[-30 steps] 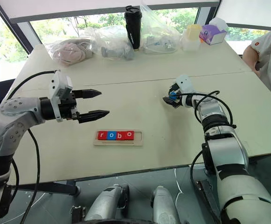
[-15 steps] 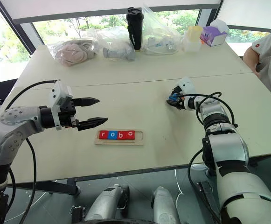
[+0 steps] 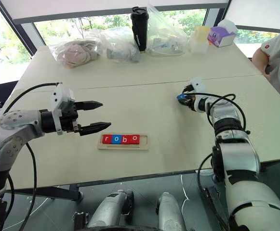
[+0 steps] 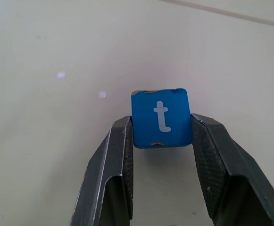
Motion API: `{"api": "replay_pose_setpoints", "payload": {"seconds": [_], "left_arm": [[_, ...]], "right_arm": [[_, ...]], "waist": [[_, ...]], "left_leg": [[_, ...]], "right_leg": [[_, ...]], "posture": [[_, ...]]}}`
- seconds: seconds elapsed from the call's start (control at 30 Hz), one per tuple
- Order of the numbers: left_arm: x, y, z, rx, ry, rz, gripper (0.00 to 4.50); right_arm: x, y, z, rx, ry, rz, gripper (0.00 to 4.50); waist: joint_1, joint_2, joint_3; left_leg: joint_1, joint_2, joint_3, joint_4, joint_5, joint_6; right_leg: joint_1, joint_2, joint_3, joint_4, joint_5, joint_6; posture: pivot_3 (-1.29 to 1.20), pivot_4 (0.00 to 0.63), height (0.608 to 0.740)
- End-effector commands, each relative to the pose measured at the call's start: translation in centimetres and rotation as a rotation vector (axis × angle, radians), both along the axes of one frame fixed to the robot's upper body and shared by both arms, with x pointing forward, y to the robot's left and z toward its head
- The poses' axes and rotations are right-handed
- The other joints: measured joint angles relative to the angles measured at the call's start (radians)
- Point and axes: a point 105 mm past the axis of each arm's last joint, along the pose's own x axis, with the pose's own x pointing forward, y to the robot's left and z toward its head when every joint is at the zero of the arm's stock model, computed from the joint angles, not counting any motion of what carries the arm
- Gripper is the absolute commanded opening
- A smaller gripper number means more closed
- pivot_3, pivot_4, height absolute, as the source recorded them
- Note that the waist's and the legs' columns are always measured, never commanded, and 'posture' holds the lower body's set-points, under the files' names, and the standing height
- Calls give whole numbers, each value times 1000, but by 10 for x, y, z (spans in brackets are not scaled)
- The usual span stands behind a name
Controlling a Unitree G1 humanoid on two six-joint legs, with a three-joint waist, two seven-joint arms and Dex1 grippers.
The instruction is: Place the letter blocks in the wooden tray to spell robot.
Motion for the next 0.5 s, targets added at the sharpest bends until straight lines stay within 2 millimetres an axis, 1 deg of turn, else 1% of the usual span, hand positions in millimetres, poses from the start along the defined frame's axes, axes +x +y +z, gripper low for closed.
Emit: {"api": "replay_pose_setpoints", "payload": {"seconds": [0.03, 0.13, 0.23, 0.33, 0.47, 0.5], "left_arm": [[-3, -6, 3, 54, -68, -25, 4500], [-2, -10, 3, 29, -63, -32, 4500], [1, -11, -1, 32, -49, -42, 4500], [4, -10, -4, 34, -41, -48, 4500], [7, -12, -7, 33, -35, -59, 4500], [7, -13, -8, 31, -33, -62, 4500]], "right_arm": [[-45, 24, 13, 71, 28, 8, 1162], [-77, 43, 7, 118, 84, -71, 1162], [-98, 65, 5, 128, 108, -106, 1162], [-111, 81, 0, 132, 140, -141, 1162], [-121, 85, -11, 119, 180, -200, 1162], [-122, 85, -14, 119, 187, -214, 1962]], "waist": [[7, 1, 0], [5, 2, -1], [-4, 2, -1], [-7, 2, -1], [-6, 2, -1], [-6, 2, -1]], "left_leg": [[0, 0, 0, -1, -1, 0], [-2, 0, 1, -2, -1, 0], [-1, 1, 0, -2, -1, -2], [0, 1, 0, -1, -1, -3], [1, 1, 0, 0, -1, -3], [1, 0, 0, 0, -2, -3]], "right_leg": [[-1, 0, 0, 1, 0, 0], [-5, 0, 1, 1, 0, 0], [-4, 1, 1, 2, -2, -3], [-4, 1, 1, 1, -2, -5], [-4, 0, 1, -3, -2, -5], [-5, 0, 1, -3, -2, -5]], "posture": [[0, 150, 740], [0, 150, 740], [0, 150, 740], [0, 150, 740], [0, 150, 740], [0, 150, 740]]}}
